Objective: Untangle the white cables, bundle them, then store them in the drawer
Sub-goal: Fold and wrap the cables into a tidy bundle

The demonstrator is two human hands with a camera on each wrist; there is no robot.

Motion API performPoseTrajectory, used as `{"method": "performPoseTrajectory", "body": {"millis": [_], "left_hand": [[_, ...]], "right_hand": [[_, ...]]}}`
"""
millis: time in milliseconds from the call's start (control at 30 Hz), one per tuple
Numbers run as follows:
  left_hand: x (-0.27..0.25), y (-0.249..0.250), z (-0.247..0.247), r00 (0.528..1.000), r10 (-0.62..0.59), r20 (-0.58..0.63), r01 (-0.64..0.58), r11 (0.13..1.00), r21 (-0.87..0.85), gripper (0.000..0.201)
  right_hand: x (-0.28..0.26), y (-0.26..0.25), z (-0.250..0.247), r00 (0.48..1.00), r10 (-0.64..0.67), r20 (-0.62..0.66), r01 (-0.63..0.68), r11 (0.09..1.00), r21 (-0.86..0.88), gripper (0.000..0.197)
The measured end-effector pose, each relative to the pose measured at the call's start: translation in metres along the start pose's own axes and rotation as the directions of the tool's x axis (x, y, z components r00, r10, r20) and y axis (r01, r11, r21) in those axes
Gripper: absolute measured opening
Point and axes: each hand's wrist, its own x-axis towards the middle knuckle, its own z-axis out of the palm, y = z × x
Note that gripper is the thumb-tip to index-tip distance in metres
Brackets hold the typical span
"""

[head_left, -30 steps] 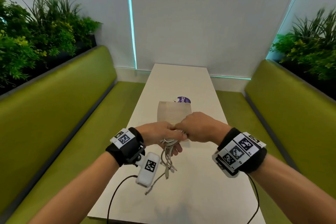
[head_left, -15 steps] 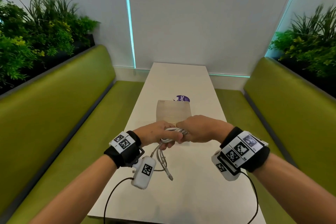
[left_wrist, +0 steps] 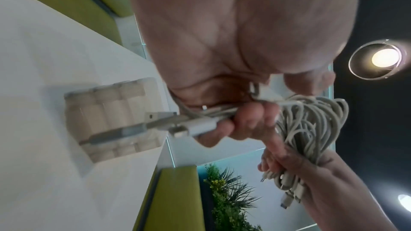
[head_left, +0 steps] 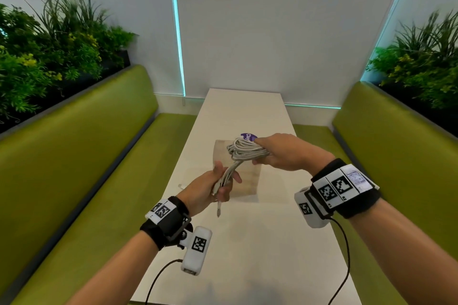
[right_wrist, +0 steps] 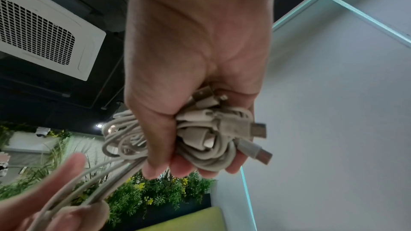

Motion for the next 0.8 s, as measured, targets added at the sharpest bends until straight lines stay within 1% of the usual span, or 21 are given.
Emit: {"method": "performPoseTrajectory", "body": {"millis": [33,133,167,233,333,400,500,567,667,733,800], "left_hand": [[0.0,0.001,0.0,1.0,-0.001,-0.002,0.001,0.999,0.032,0.063],[-0.001,-0.001,-0.005,1.0,0.007,0.01,-0.008,0.992,0.123,0.044],[-0.001,-0.001,-0.007,1.0,0.006,0.015,-0.008,0.989,0.15,0.04],[-0.001,-0.002,-0.009,0.999,0.012,0.039,-0.019,0.981,0.195,0.037],[-0.002,-0.001,-0.011,0.997,0.023,0.073,-0.037,0.98,0.195,0.033],[-0.001,0.001,-0.012,0.997,0.035,0.062,-0.048,0.974,0.222,0.033],[0.002,0.003,-0.012,0.999,0.032,0.006,-0.032,0.98,0.197,0.041],[0.004,0.004,-0.011,0.999,0.043,-0.03,-0.037,0.982,0.184,0.042],[0.008,0.012,-0.005,0.982,0.126,-0.14,-0.101,0.98,0.173,0.036],[0.012,0.017,0.002,0.941,0.205,-0.269,-0.17,0.974,0.15,0.033],[0.021,0.022,0.009,0.875,0.269,-0.402,-0.239,0.963,0.125,0.033]], "right_hand": [[0.0,0.001,0.001,1.0,0.005,0.002,-0.005,1.0,0.0,0.026],[0.0,0.002,0.005,1.0,0.012,0.016,-0.012,1.0,-0.014,0.028],[0.0,0.002,0.006,1.0,0.012,0.018,-0.012,1.0,-0.016,0.028],[0.002,0.001,0.008,1.0,0.007,0.01,-0.007,1.0,-0.014,0.026],[0.004,0.0,0.009,1.0,0.003,0.003,-0.003,1.0,-0.006,0.026],[0.004,0.001,0.009,1.0,0.01,-0.005,-0.01,1.0,0.005,0.026],[0.005,0.001,0.009,1.0,0.019,-0.023,-0.018,0.999,0.044,0.026],[0.007,-0.001,0.009,0.999,0.025,-0.036,-0.022,0.995,0.094,0.025],[0.008,-0.001,0.012,0.995,0.054,-0.082,-0.03,0.964,0.266,0.023],[0.01,-0.006,0.017,0.986,0.09,-0.138,-0.022,0.902,0.431,0.018],[0.012,-0.016,0.025,0.975,0.128,-0.181,-0.007,0.831,0.556,0.018]]}}
